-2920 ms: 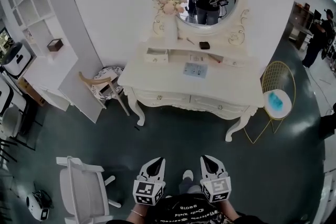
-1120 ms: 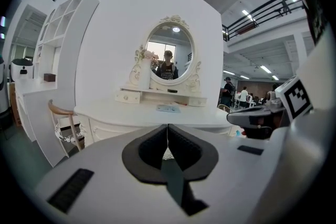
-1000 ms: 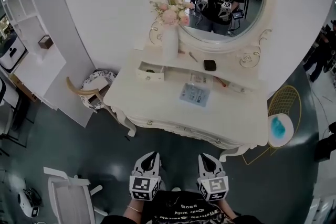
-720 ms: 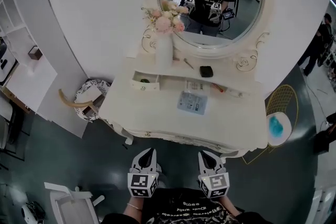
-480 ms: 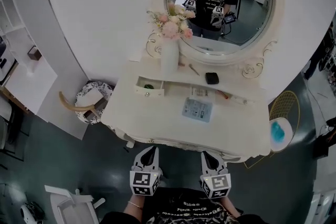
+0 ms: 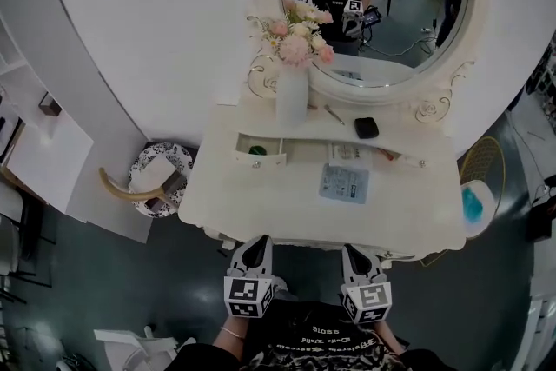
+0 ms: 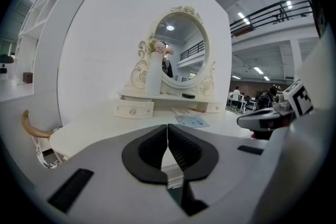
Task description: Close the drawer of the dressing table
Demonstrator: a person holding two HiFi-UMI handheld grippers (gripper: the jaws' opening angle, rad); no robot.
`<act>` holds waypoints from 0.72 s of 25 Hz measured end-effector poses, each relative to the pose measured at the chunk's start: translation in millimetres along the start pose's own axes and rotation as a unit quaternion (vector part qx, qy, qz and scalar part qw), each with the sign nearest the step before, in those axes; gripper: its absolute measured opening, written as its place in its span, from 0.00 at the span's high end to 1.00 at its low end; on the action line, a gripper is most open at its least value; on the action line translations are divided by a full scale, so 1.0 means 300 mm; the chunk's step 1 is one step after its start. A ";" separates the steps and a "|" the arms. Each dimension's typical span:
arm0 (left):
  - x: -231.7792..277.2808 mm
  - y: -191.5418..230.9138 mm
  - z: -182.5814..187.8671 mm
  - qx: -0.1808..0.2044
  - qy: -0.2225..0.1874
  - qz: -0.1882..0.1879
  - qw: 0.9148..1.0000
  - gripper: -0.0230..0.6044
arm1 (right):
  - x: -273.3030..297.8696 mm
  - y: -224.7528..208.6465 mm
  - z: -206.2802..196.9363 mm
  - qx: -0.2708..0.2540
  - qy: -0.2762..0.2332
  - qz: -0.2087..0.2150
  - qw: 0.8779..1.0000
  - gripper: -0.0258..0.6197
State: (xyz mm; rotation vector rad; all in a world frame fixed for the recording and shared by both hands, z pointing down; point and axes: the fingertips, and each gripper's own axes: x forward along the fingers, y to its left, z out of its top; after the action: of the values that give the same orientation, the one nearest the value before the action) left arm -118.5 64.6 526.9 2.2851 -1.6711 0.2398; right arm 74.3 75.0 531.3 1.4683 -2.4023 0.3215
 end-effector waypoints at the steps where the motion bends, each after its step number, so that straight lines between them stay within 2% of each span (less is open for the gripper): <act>1: 0.013 0.012 0.008 0.002 0.000 -0.005 1.000 0.94 | 0.015 0.003 0.008 0.002 -0.002 -0.004 1.000 0.94; 8: 0.078 0.073 0.051 0.013 -0.003 -0.036 0.999 0.94 | 0.114 0.059 0.061 0.009 -0.013 -0.012 1.000 0.94; 18: 0.113 0.148 0.069 0.009 -0.001 -0.029 1.000 0.94 | 0.192 0.099 0.081 0.021 -0.012 -0.008 1.000 0.94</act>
State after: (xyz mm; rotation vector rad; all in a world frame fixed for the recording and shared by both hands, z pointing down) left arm -151.0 14.7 524.2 2.3431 -1.6059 0.2410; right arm 19.5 32.5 529.2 1.5161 -2.4152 0.3539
